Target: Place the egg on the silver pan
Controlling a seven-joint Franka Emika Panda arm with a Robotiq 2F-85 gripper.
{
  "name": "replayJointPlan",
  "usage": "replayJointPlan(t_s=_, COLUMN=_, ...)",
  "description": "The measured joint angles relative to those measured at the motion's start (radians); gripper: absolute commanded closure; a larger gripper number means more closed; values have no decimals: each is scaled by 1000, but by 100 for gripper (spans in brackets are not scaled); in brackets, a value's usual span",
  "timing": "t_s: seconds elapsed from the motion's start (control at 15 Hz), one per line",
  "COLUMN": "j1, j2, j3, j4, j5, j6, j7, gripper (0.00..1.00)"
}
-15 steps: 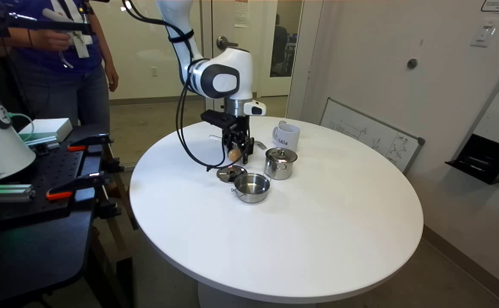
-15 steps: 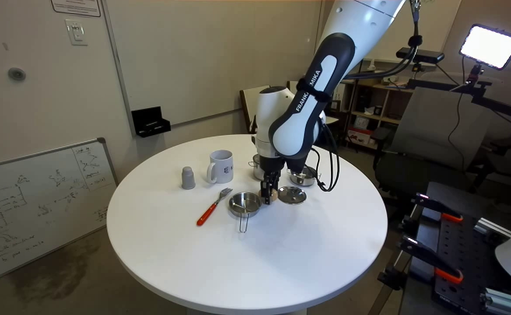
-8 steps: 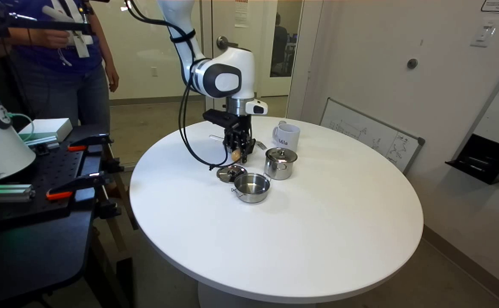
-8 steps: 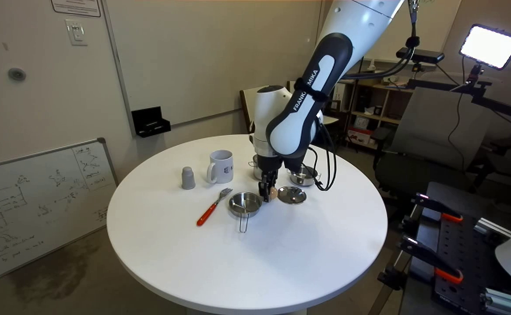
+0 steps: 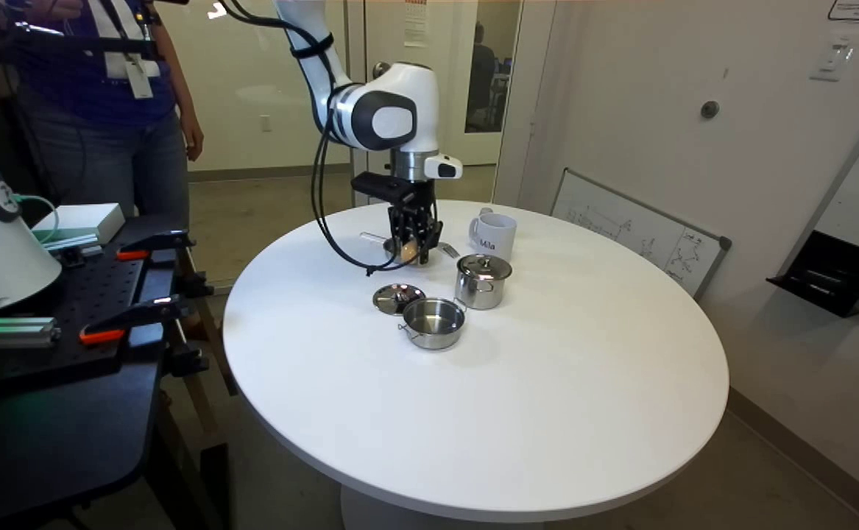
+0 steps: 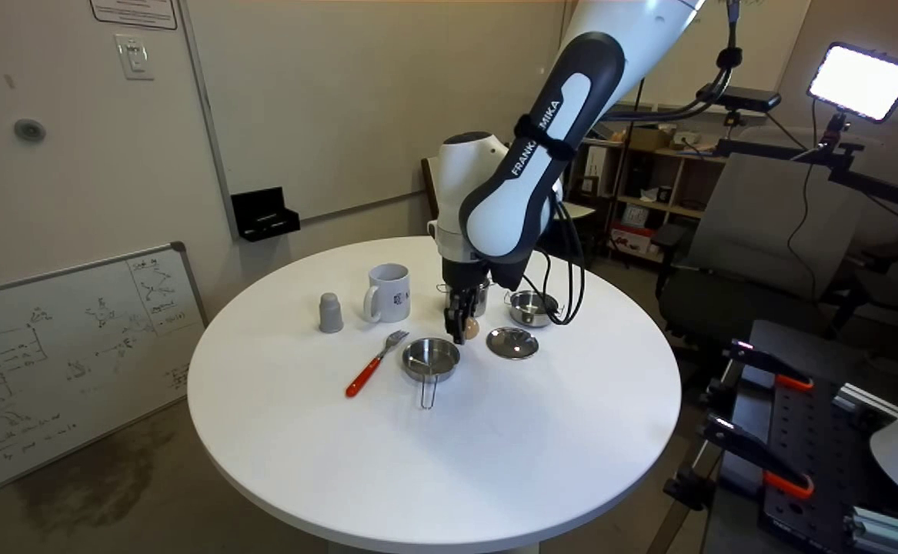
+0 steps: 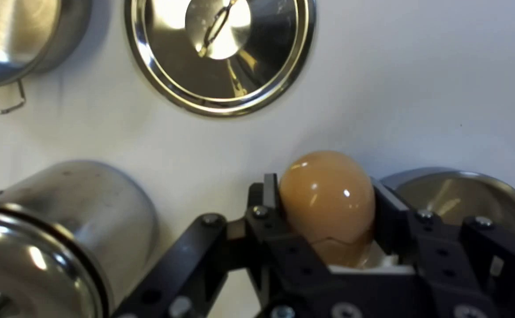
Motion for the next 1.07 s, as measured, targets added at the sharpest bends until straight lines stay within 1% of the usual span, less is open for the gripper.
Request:
replayJointPlan(t_s=0.27, j1=18, j2=-73, j3=0, j4=-15, j5=0, j6=-51, j7=-1, gripper=78)
replayJointPlan(t_s=0.47, j1=19, j2=-107, j3=19, j4=-17, j5=0, j6=-85, j7=-13, gripper=78)
replayJointPlan(t_s=0.87, j1=-12, j2=-90, j3=103, j4=-11, j5=4, j6=-104, j7=-91, gripper=78)
replayJointPlan(t_s=1.07, j1=-17, j2=-55, j3=121, j4=15, j5=4, j6=-104, j7=-115, gripper=78)
